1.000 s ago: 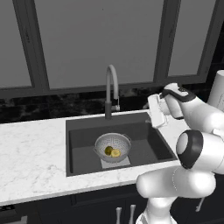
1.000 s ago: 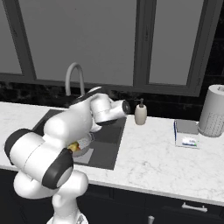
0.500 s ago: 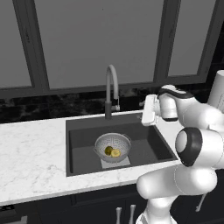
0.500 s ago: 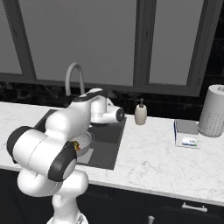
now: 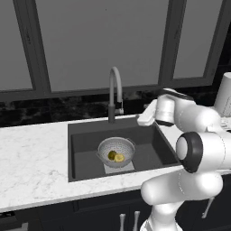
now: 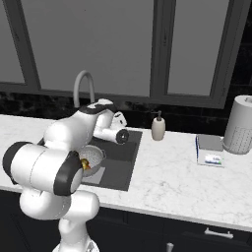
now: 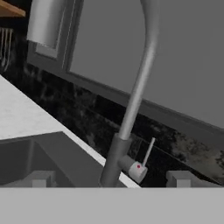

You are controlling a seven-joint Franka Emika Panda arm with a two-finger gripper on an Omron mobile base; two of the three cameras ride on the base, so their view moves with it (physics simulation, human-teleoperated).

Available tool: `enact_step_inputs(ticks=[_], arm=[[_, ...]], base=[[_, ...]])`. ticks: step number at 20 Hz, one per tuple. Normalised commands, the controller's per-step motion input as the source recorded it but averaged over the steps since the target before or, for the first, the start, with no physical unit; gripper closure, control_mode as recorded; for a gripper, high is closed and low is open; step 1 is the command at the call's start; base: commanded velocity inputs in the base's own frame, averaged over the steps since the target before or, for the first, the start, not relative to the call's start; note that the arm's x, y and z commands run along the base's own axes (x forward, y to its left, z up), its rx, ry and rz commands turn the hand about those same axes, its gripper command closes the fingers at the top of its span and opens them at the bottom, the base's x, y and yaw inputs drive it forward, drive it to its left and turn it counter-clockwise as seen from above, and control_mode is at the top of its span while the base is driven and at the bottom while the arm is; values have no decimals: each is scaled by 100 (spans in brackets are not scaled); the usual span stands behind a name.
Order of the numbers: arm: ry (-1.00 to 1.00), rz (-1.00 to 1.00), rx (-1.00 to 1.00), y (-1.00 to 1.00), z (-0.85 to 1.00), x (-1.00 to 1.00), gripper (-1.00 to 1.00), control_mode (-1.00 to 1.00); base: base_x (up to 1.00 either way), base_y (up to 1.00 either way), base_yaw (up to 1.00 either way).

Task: Put the colander in the sink, put the kiwi, kiwi, apple in the colander, and turn on the sink faucet and pour water over the colander.

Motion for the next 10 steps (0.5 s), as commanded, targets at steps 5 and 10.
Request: enact_step_inputs(ticks=[5, 10], arm=[[9, -13, 24, 0, 3, 24, -100, -100], [5, -1, 19, 0, 5, 30, -100, -100]], base=[[0, 0, 0], [0, 0, 0]])
